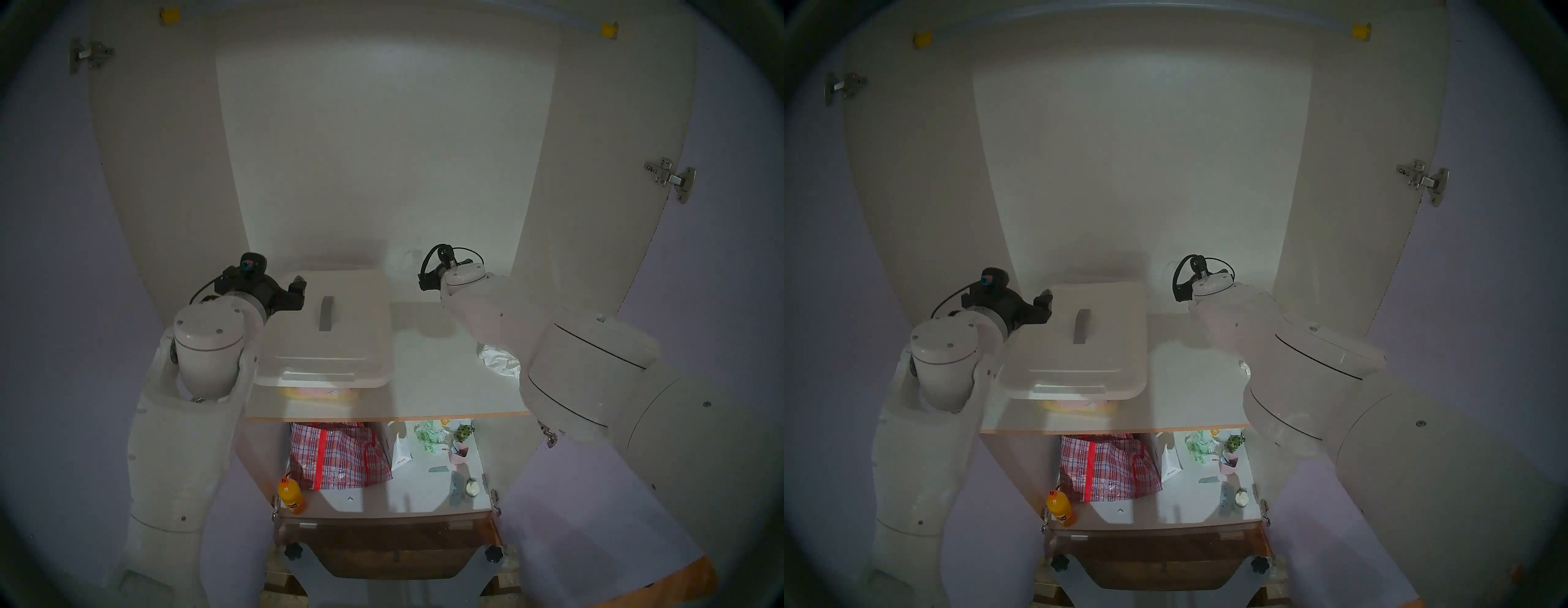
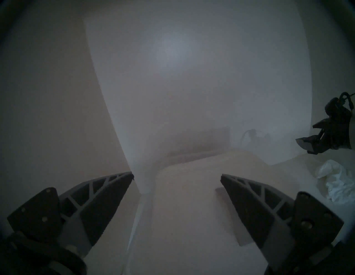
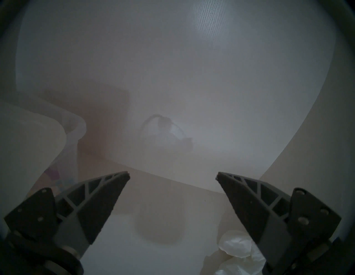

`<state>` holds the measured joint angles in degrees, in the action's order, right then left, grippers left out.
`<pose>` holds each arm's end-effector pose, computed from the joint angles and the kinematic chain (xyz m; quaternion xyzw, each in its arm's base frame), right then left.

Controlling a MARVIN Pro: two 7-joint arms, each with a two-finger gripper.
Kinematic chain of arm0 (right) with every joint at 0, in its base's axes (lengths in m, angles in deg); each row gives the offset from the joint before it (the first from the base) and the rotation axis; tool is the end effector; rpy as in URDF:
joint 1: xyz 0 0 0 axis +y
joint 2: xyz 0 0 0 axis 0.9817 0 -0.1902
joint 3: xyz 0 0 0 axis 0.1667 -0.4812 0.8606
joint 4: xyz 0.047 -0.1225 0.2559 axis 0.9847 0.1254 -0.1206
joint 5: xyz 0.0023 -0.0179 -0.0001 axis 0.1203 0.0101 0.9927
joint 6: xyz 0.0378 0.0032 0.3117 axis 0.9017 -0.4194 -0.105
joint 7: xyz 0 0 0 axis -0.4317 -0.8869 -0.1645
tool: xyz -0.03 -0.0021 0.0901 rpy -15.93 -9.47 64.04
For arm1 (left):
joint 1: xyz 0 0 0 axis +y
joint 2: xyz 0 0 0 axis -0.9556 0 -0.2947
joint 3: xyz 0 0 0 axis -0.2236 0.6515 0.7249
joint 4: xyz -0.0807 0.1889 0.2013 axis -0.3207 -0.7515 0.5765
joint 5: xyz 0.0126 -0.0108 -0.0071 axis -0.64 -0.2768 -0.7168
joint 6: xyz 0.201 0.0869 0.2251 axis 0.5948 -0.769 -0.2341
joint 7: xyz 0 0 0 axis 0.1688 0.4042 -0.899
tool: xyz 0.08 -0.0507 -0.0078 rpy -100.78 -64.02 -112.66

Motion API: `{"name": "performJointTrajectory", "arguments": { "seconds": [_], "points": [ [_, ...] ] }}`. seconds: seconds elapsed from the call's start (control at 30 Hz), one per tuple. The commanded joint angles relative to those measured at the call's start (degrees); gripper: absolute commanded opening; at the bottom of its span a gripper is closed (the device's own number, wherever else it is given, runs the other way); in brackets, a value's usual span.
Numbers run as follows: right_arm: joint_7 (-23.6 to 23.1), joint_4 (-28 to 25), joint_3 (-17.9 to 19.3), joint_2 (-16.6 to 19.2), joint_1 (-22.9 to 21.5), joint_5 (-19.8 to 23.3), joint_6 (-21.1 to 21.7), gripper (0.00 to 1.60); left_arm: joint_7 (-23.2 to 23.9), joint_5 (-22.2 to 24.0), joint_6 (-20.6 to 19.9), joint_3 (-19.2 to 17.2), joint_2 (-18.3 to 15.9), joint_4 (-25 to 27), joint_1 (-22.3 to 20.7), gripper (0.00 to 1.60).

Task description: Take clothing out of the storage bin and put the lid back on the bin

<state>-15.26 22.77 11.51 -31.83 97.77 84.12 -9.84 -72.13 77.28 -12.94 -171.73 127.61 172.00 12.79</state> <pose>0.6612 0.0708 -0.2084 0.7933 0.1377 0.5877 0.0792 0.4139 0.0392 -0.1516 -0.7494 0.0400 -0.6551 0.0876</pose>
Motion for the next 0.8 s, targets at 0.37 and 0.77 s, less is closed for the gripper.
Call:
{"name": "performJointTrajectory", "arguments": {
  "seconds": [0.37, 0.77],
  "points": [
    [0.29, -0.58, 0.17, -0.13, -1.76, 0.00, -0.71, 1.60, -4.62, -1.73, 0.80, 0.95, 2.40, 4.30, 1.96, 1.60],
    [0.30, -0.59, 0.17, -0.12, -1.75, 0.00, -0.72, 1.60, -3.69, -0.36, 1.81, 1.04, 1.82, 0.35, 0.47, 1.60]
  ]
}}
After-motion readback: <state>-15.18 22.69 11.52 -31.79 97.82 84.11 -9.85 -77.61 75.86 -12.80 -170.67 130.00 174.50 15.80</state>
